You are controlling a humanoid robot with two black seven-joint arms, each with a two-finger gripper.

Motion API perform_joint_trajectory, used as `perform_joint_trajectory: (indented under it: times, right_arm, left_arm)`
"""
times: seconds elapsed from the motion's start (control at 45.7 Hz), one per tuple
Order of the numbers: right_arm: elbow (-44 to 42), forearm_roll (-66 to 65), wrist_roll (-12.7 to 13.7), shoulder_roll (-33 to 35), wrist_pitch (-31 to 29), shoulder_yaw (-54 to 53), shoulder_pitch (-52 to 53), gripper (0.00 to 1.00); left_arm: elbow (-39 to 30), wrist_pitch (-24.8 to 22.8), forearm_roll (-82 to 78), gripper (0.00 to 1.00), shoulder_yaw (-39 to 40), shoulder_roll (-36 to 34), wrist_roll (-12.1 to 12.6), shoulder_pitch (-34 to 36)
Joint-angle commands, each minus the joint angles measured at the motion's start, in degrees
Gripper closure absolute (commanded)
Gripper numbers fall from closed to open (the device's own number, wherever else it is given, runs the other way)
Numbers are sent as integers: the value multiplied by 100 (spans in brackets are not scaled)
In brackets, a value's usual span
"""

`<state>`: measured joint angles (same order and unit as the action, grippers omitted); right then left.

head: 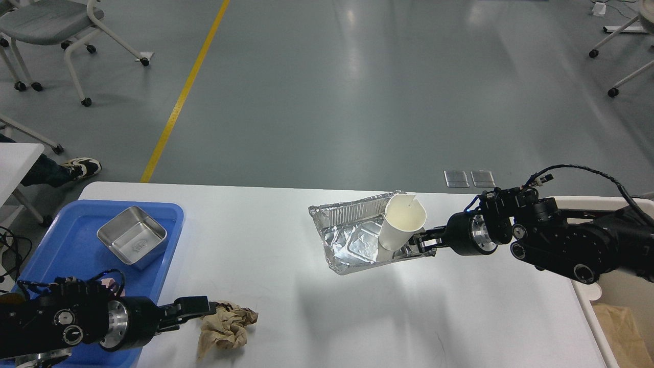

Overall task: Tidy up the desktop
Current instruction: 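Lower the left gripper onto the crumpled brown paper towel and grasp it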

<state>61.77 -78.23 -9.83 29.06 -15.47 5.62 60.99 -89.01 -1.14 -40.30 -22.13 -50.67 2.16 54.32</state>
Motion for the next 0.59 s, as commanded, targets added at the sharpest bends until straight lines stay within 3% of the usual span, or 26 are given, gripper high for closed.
perform_joint_trajectory:
  times: [0.0, 0.306, 0.569]
  right_arm:
    - [2, 1, -1, -5, 0, 1, 0, 100]
    - [10, 9, -1, 21, 0, -26, -26, 100]
    - [28, 9, -1, 30, 9, -43, -26, 100]
  left_arm:
    - [182, 140, -4, 6, -11, 259, -14, -238]
    - [604, 184, -30, 6, -11, 594, -32, -361]
    - [798, 562, -39, 11, -11, 1059, -49, -572]
